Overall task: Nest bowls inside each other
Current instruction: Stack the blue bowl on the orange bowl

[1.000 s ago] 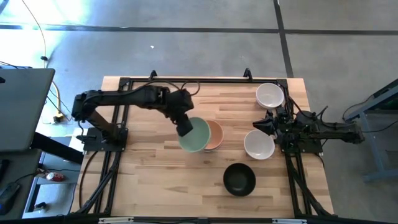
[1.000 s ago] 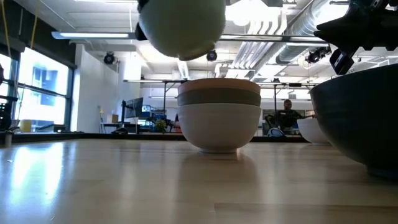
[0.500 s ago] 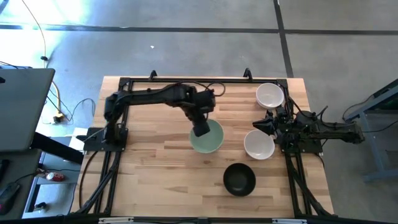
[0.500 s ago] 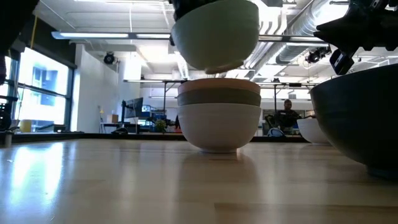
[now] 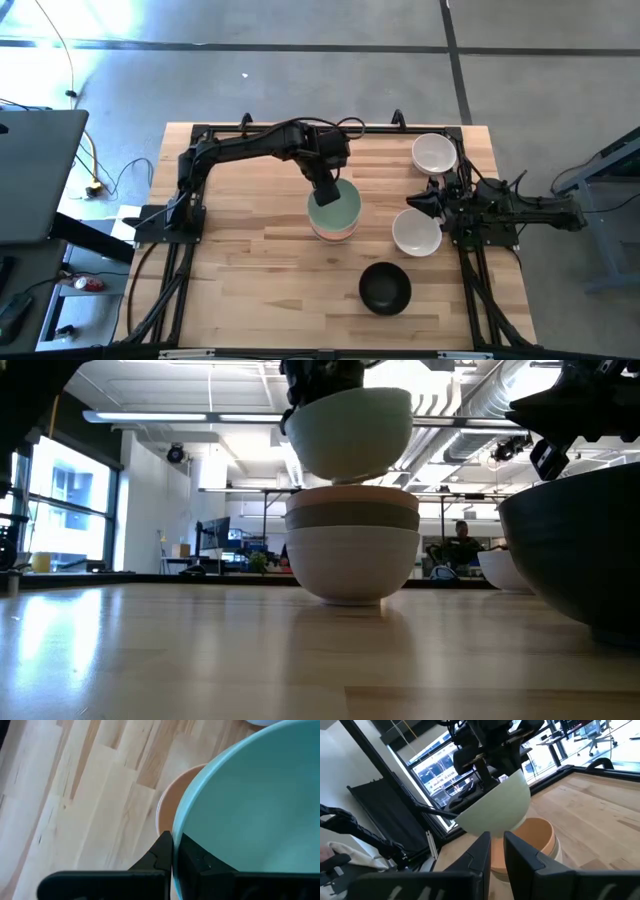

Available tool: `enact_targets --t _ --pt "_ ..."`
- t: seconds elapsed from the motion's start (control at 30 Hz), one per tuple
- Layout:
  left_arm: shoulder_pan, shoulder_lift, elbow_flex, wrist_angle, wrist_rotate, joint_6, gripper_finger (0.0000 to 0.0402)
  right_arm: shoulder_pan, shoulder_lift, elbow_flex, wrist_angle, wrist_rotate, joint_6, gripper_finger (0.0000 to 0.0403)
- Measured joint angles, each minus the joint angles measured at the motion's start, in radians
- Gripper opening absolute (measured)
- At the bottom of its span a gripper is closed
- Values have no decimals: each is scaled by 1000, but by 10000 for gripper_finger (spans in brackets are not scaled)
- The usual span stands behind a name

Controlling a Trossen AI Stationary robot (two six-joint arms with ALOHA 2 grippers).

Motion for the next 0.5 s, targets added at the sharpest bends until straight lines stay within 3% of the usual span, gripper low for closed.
enact_targets --t 0.5 --pt "9 42 0 -18 14 52 0 0 0 0 0 0 -7 44"
